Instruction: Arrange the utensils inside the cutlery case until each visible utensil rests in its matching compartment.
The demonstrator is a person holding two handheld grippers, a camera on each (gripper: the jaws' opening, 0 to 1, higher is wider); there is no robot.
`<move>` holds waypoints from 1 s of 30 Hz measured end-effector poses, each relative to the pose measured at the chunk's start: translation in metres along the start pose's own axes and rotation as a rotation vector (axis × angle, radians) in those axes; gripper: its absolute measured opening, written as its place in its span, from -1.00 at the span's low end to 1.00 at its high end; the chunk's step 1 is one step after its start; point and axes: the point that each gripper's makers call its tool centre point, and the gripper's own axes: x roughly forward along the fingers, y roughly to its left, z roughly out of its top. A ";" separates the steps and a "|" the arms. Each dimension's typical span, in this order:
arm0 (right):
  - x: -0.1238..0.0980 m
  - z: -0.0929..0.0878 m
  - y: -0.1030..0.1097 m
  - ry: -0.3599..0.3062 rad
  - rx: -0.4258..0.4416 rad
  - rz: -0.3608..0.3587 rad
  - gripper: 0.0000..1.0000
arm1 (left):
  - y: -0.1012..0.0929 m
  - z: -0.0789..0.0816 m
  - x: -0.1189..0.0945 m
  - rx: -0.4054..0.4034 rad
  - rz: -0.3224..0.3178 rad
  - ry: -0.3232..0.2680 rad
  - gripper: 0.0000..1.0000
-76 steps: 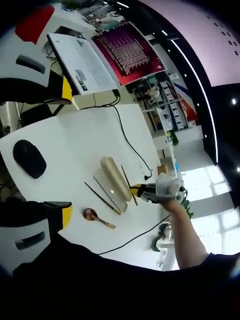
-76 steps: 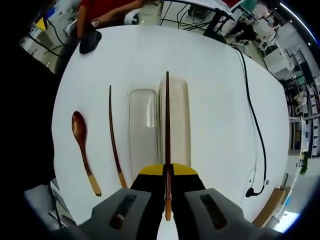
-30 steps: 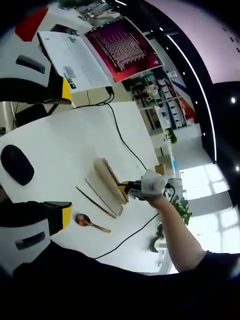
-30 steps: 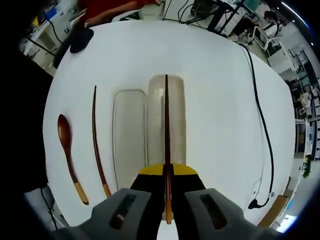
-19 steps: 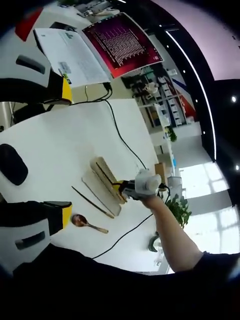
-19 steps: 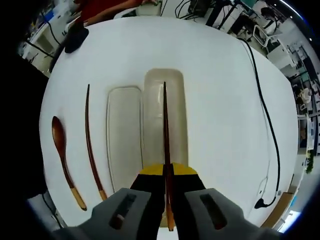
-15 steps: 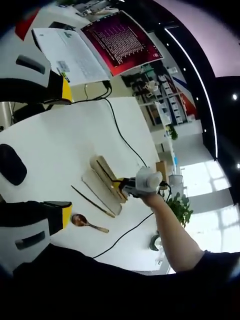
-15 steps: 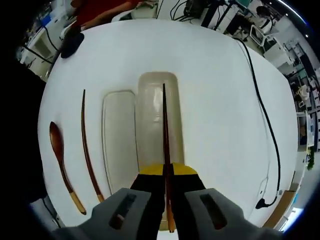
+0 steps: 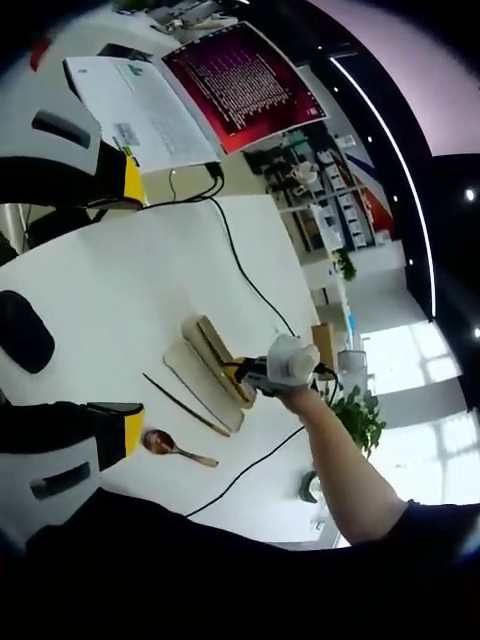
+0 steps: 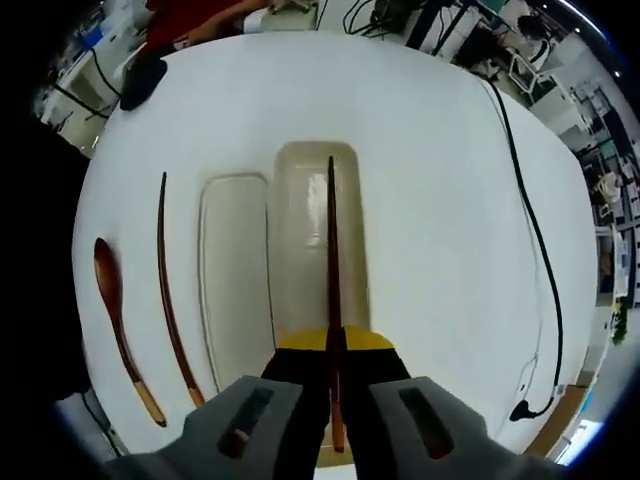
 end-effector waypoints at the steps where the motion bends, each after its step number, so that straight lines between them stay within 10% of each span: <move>1: 0.000 0.000 -0.001 -0.003 -0.014 -0.010 -1.00 | 0.001 0.000 0.000 -0.001 0.001 -0.002 0.63; 20: -0.054 0.002 0.013 -0.144 0.033 -0.191 -0.54 | 0.003 0.014 -0.011 0.024 0.003 -0.039 0.63; 30: -0.055 0.003 0.065 -0.198 0.069 -0.117 -0.59 | -0.010 0.027 -0.018 0.052 -0.004 -0.078 0.62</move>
